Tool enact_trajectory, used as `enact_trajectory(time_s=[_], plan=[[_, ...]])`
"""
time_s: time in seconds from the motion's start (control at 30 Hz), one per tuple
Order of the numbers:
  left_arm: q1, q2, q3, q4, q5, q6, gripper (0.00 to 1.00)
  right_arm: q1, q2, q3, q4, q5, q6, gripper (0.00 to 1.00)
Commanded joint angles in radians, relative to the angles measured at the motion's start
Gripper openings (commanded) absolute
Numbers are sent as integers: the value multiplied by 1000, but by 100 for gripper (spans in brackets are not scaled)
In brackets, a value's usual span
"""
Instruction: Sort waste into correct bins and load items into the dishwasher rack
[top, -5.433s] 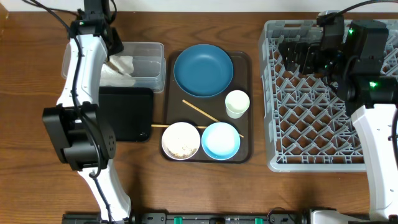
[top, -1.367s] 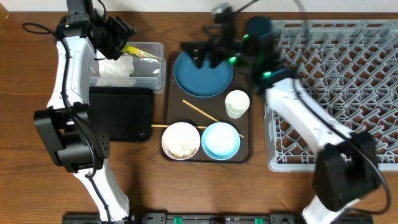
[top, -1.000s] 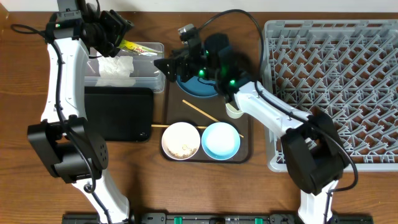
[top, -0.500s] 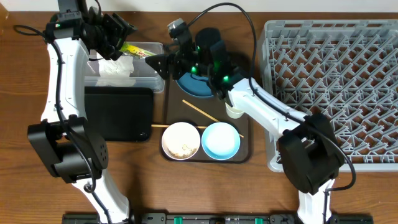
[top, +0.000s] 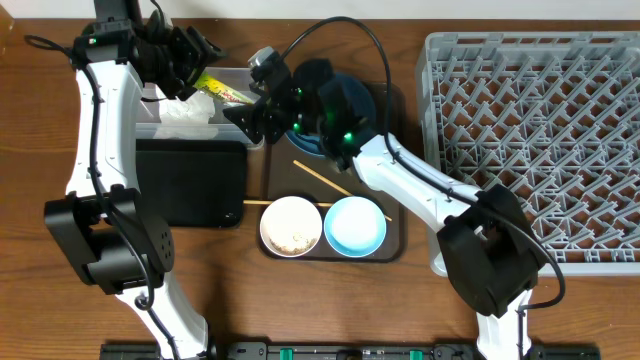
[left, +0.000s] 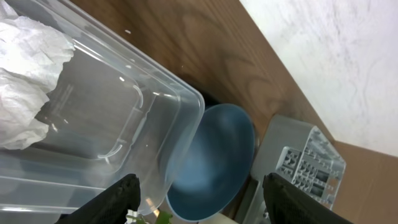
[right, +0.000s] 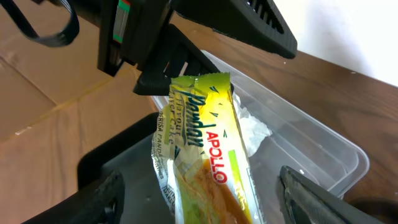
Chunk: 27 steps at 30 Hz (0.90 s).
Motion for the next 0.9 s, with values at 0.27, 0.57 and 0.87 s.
enact_trajectory(time_s=[0.27, 0.57, 0.87], plan=[[5, -16, 13, -21, 96, 62, 66, 9, 28, 18, -12, 103, -73, 54], [5, -16, 13, -21, 80, 126, 66, 14, 28, 19, -12, 105, -38, 1], [5, -16, 13, -27, -175, 193, 66, 14, 28, 19, -23, 131, -38, 5]])
